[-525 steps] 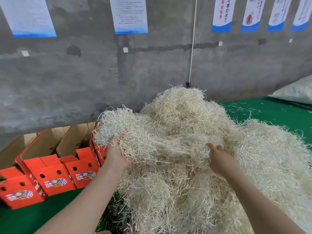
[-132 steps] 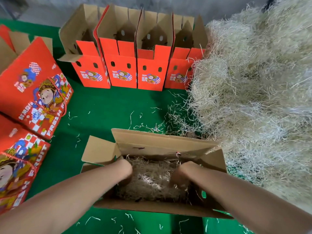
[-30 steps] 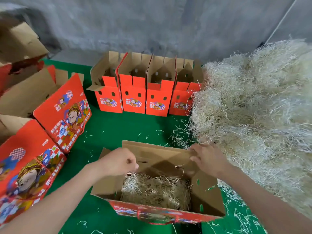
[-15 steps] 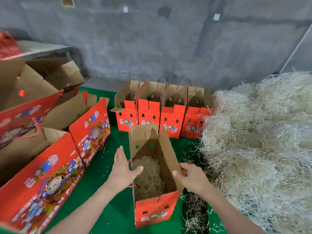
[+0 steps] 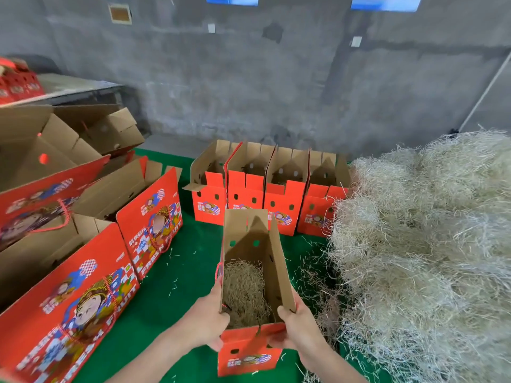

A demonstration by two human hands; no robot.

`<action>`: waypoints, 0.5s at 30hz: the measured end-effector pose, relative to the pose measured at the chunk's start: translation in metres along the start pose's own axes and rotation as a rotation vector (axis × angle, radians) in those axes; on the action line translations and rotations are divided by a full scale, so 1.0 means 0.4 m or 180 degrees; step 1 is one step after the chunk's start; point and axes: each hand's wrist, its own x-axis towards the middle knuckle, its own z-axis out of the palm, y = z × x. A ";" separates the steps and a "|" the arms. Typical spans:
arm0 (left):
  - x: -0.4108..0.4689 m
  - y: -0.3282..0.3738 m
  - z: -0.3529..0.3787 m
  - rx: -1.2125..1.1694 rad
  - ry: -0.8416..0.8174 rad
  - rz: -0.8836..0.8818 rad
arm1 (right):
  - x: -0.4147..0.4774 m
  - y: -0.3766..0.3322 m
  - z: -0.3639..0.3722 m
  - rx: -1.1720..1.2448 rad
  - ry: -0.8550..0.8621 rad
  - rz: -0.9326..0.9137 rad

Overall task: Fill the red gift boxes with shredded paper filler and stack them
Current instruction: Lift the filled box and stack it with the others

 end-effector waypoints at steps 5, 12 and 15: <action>0.037 0.036 -0.024 0.0212 0.0325 0.0164 | 0.015 -0.010 0.008 0.0039 0.0370 -0.0233; 0.053 0.176 -0.078 -0.0188 0.0763 0.1004 | 0.010 -0.150 -0.067 0.0296 0.0763 -0.1054; 0.079 0.285 -0.132 -0.0513 0.1055 0.1571 | 0.001 -0.280 -0.128 0.0566 0.0851 -0.1571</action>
